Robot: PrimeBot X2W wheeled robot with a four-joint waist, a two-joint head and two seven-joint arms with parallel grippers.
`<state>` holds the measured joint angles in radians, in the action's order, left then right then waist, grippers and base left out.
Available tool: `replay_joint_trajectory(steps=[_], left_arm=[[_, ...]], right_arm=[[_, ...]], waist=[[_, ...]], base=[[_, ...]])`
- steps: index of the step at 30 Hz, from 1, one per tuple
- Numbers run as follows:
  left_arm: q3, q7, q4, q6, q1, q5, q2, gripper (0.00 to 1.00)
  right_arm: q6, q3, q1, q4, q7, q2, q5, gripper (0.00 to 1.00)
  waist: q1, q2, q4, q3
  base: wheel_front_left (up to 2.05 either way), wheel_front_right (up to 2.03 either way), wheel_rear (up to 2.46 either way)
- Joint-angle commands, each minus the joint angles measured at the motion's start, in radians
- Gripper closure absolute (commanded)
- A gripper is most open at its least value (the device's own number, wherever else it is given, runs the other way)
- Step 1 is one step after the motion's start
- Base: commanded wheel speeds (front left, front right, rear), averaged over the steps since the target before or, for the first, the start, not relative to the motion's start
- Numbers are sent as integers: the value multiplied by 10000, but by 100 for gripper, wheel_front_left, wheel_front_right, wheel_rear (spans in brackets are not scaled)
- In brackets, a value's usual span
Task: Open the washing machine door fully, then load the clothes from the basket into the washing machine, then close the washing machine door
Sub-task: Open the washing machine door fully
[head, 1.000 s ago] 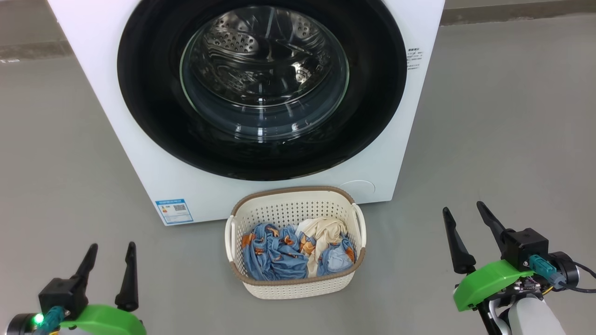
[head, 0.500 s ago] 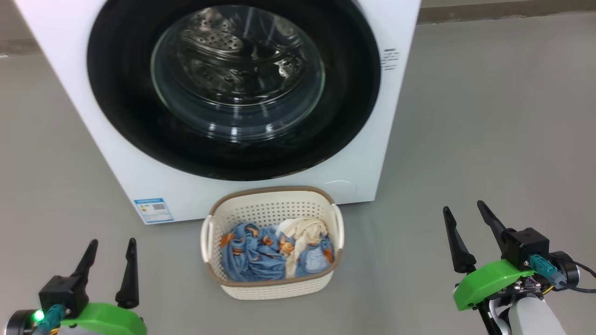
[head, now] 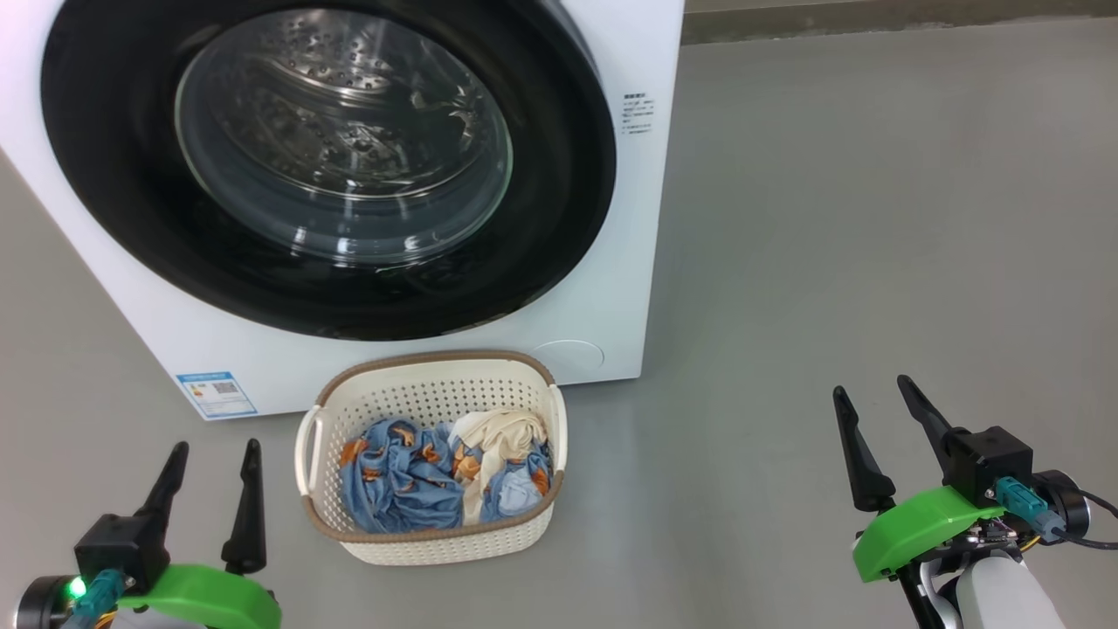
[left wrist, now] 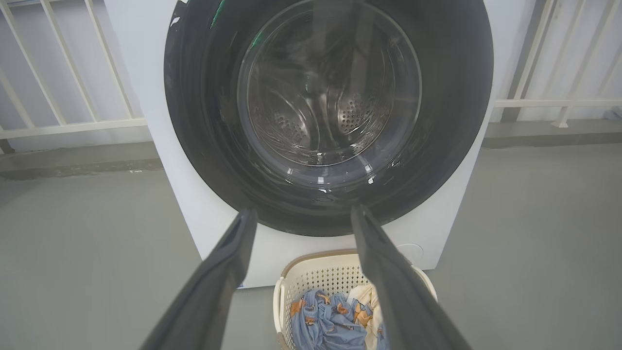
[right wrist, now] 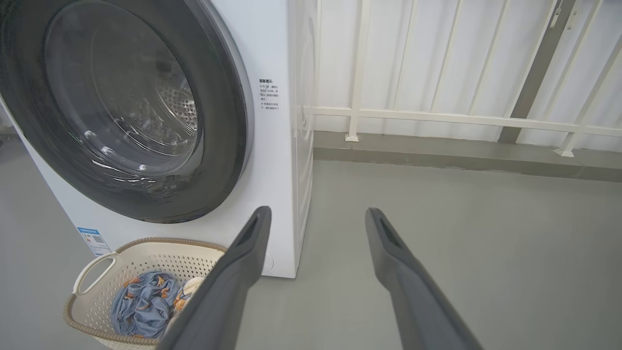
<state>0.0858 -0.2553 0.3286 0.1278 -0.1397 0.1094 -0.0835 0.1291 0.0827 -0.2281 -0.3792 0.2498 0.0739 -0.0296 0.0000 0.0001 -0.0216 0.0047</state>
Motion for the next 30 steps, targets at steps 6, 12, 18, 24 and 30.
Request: replay_joint_trajectory(steps=[6,12,18,24,30], left_arm=[[424,-65,-243,-7,-435,-110,-220,0],[464,-65,-280,-43,-432,-181,-196,0],[466,-65,-446,-36,-302,-193,-150,0],[437,-65,-503,-25,-269,-188,-122,0],[358,-65,-558,-13,-271,-175,-96,0]], right_arm=[[16,-257,-385,243,120,38,5,0],[16,-251,-399,220,120,38,5,0],[16,-223,-361,265,120,18,-25,0],[16,-142,-436,300,120,31,-257,0],[16,-73,-895,417,120,173,-482,0]], waist=[[0,-1,8,25],[0,-1,6,38],[0,-1,12,58],[0,-1,75,102],[0,-1,213,208]], base=[[9,9,-18],[0,0,0],[0,0,0],[0,0,0],[0,0,0]])
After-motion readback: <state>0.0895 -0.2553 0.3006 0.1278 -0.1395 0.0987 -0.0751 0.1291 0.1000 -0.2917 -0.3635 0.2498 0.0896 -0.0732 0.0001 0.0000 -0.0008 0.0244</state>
